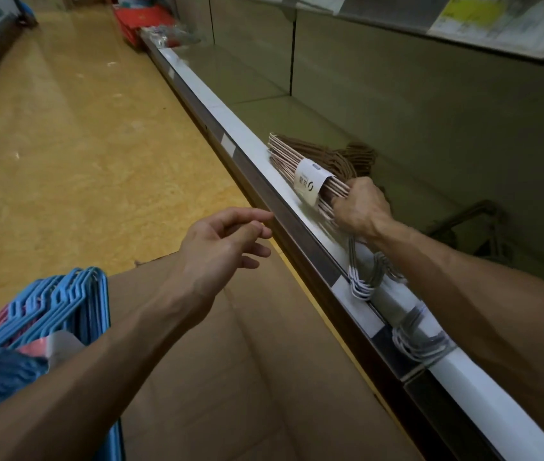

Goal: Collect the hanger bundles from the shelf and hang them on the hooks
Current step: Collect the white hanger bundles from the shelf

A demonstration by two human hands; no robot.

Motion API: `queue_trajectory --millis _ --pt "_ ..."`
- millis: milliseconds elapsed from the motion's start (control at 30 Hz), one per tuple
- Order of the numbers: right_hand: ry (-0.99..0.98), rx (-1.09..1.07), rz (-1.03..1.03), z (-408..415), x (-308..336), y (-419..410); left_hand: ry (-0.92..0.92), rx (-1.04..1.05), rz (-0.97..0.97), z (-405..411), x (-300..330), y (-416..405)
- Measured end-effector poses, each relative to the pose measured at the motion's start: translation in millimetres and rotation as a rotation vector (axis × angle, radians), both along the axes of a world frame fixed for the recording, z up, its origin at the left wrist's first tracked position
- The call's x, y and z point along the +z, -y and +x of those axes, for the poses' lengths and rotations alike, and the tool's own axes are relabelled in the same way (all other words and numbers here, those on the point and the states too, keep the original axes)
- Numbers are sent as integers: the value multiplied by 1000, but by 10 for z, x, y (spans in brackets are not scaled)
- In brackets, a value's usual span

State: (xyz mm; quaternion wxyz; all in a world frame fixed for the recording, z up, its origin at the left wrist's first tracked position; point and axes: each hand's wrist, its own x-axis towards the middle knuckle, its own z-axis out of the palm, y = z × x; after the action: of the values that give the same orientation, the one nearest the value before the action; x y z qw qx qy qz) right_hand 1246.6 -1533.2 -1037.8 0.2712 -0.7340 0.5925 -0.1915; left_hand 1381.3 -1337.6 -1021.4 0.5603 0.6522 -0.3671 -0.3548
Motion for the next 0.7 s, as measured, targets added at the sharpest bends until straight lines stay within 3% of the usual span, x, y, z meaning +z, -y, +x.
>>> queue_trajectory --millis 367,700 --pt "213 156 -79 -162 134 -272 56 58 64 200 188 -197" --pt "221 584 -184 90 387 -1017 -341 370 87 518 338 -477"
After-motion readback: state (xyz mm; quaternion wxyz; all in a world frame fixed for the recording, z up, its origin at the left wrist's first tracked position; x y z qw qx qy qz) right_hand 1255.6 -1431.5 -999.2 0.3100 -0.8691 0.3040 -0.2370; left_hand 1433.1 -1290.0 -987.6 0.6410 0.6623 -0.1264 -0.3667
